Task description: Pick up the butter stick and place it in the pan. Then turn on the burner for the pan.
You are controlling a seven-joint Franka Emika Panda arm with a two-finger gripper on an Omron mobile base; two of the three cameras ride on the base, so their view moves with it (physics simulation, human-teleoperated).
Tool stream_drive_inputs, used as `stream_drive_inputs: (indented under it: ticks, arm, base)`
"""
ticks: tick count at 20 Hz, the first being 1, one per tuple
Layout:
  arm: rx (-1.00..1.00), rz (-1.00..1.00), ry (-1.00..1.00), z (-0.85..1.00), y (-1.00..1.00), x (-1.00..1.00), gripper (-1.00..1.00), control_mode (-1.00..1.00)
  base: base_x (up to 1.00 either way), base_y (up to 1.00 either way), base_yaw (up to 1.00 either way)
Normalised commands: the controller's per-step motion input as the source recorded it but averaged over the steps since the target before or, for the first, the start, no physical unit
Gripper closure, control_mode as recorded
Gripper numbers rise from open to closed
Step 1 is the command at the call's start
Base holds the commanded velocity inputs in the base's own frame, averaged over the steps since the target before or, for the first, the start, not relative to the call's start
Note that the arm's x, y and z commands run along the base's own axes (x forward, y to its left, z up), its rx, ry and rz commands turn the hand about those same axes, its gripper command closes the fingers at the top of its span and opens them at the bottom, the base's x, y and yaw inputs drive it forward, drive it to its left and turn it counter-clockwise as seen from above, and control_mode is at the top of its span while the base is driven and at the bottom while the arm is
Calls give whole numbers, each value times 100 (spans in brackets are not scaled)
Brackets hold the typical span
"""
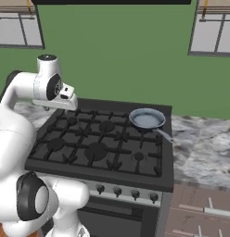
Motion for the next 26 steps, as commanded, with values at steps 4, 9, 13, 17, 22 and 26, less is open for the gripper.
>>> stream_drive_inputs:
  ticks: [4, 9, 13, 17, 22, 26]
  arm:
    - [0, 0, 0, 0, 0, 0, -100, 100]
    - [0, 0, 0, 0, 0, 0, -100, -100]
    - [-1, 0, 2, -14, 76, 22, -100, -100]
    - [0, 0, 4, -18, 93, 28, -100, -100]
    - [0, 0, 4, -21, 93, 13, -100, -100]
    - [-3, 0, 5, -32, 96, 7, -100, -100]
  base:
    - [27, 22, 0]
    - [6, 1, 0]
    - [0, 0, 0]
    - [0, 0, 0]
    - [0, 0, 0]
    - [0, 0, 0]
